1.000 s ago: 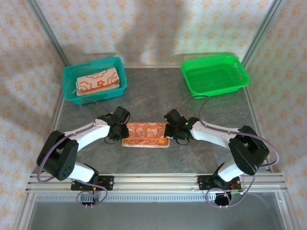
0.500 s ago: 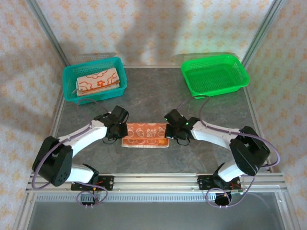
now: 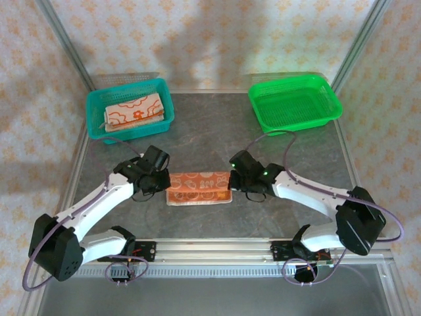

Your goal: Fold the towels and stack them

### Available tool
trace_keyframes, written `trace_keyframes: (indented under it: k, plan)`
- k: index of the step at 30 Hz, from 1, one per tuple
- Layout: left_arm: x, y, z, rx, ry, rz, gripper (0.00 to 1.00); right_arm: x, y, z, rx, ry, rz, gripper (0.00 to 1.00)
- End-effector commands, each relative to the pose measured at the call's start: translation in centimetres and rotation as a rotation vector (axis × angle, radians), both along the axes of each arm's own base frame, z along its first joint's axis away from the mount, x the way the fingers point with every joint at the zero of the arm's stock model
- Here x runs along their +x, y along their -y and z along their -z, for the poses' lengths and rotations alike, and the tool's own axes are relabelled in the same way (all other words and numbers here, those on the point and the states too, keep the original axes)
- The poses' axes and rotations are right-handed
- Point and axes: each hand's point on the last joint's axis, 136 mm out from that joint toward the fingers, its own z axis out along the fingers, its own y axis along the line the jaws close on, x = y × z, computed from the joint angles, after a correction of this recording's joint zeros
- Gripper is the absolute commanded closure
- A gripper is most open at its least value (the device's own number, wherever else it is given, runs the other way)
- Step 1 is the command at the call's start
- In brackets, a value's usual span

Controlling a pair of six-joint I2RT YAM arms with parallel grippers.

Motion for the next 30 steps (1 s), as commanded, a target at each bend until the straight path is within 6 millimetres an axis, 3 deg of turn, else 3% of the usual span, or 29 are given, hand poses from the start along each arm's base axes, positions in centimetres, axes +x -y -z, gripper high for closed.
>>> trace_keyframes:
  k: [1, 11, 13, 16, 17, 23, 30]
  plan:
    - [-2.0, -0.3, 1.4, -0.005, -0.065, -0.025, 1.00, -1.2, 0.8, 1.4, -0.037, -0.027, 0.027, 1.00]
    - [-2.8, 0.1, 6.0, -0.005, -0.127, -0.020, 1.00, -1.7, 0.7, 6.0, -0.096, -0.085, 0.025, 1.00]
    - [-2.8, 0.1, 6.3, 0.006, -0.136, -0.015, 0.87, -1.6, 0.6, 6.1, -0.107, -0.085, 0.018, 0.96]
    - [-2.2, 0.2, 5.7, 0.016, -0.122, -0.002, 0.64, -1.3, 0.8, 5.4, -0.119, -0.066, 0.015, 0.75]
    - [-1.9, 0.2, 5.3, 0.022, -0.111, 0.000, 0.60, -1.1, 0.9, 4.8, -0.124, -0.048, 0.017, 0.73]
    - [0.6, 0.8, 3.8, 0.038, -0.027, 0.041, 0.55, 0.3, 1.9, 1.0, -0.133, 0.077, 0.041, 0.59]
    - [1.9, 2.1, 6.4, 0.030, -0.059, 0.078, 0.55, 0.8, 1.5, -0.2, -0.112, 0.112, 0.034, 0.56]
